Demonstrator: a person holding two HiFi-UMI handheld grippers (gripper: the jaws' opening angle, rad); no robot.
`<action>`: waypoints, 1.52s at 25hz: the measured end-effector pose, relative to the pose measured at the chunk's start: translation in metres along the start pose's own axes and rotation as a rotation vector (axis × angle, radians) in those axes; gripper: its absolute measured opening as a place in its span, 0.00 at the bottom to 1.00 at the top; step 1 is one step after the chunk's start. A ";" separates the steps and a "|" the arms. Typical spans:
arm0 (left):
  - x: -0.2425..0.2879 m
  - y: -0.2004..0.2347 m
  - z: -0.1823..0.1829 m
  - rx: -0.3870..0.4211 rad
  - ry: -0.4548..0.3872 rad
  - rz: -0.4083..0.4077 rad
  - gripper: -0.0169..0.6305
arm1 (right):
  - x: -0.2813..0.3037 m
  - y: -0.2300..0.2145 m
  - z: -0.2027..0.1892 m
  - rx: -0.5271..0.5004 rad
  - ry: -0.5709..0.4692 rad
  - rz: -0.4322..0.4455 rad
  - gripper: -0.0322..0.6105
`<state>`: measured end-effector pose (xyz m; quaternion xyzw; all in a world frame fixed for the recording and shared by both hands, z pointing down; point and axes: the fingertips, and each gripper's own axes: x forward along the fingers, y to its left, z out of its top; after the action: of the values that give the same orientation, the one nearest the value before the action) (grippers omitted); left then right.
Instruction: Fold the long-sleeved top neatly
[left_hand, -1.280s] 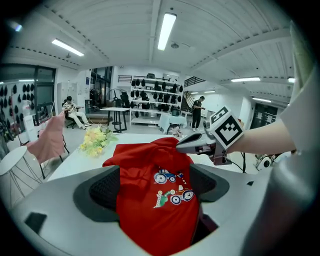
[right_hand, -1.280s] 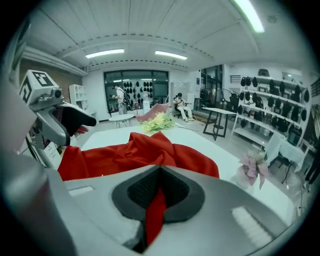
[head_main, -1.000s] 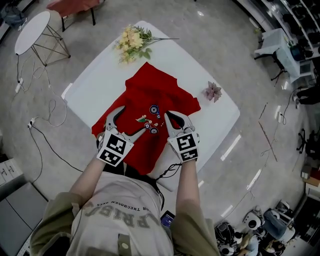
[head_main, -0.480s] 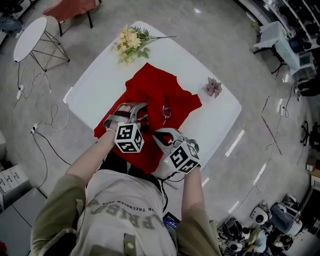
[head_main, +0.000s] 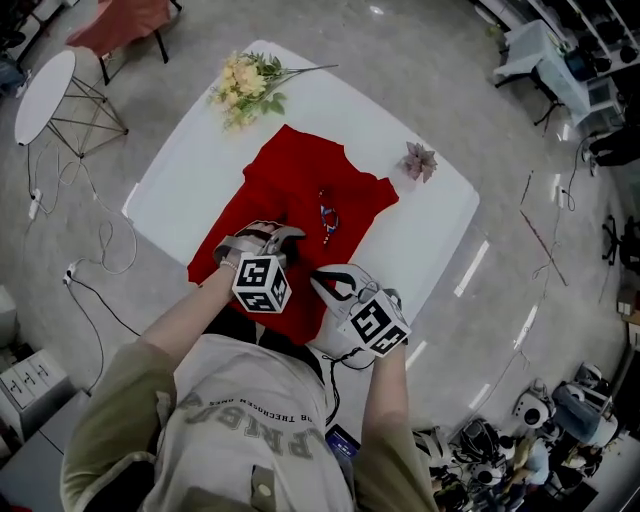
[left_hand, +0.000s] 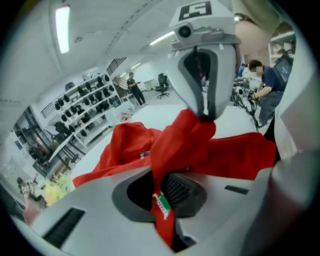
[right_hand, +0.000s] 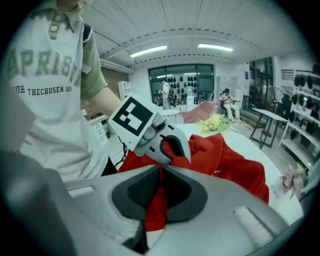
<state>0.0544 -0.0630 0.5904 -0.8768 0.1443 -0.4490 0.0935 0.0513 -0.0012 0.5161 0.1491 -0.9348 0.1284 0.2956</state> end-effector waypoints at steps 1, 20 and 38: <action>-0.003 -0.003 -0.002 -0.027 -0.001 -0.007 0.07 | -0.003 -0.004 0.002 0.042 -0.033 -0.028 0.07; -0.022 -0.076 -0.061 -0.347 0.156 -0.074 0.30 | 0.029 0.012 -0.043 0.167 0.093 -0.031 0.44; -0.013 -0.168 0.050 -0.570 0.121 -0.120 0.57 | 0.012 -0.067 -0.119 0.303 0.337 -0.392 0.19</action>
<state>0.1160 0.1016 0.6008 -0.8463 0.2177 -0.4467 -0.1921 0.1269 -0.0261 0.6275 0.3456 -0.7962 0.2297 0.4404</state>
